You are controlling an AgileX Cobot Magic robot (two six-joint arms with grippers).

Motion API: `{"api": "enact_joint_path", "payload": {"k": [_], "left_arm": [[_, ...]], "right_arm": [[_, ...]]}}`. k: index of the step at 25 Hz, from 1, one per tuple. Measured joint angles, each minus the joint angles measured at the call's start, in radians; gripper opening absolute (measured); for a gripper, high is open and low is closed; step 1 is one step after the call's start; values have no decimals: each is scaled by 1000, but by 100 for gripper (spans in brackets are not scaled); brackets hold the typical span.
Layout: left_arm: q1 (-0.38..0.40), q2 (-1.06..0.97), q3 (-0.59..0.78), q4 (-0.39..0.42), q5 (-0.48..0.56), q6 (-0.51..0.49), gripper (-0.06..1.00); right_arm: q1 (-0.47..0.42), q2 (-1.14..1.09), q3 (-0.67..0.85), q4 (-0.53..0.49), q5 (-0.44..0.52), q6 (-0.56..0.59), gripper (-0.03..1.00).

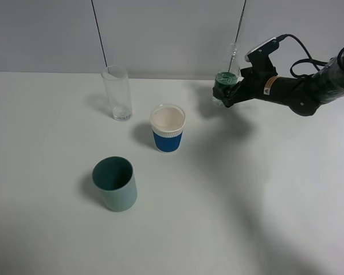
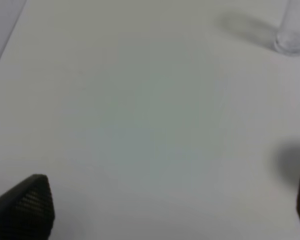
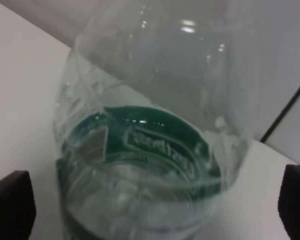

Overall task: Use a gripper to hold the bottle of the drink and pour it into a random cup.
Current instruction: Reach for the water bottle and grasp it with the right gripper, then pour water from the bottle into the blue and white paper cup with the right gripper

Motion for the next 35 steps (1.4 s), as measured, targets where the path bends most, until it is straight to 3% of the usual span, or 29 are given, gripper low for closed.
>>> {"api": "enact_joint_path", "payload": {"k": [7, 9, 12, 13, 19, 26, 35], "left_arm": [[0, 0, 0, 0, 0, 0, 98], [0, 0, 0, 0, 0, 0, 98], [0, 0, 0, 0, 0, 0, 98], [0, 0, 0, 0, 0, 0, 98], [0, 0, 0, 0, 0, 0, 98], [0, 0, 0, 0, 0, 0, 98], [0, 0, 0, 0, 0, 0, 98]], "right_arm": [[27, 35, -35, -22, -25, 0, 93], [33, 38, -36, -25, -42, 0, 83], [42, 41, -36, -26, -54, 10, 58], [45, 41, -36, -25, -52, 17, 55], [53, 42, -36, -26, -49, 124, 55], [71, 40, -36, -61, -47, 153, 55], [114, -80, -10, -97, 39, 193, 55]]}}
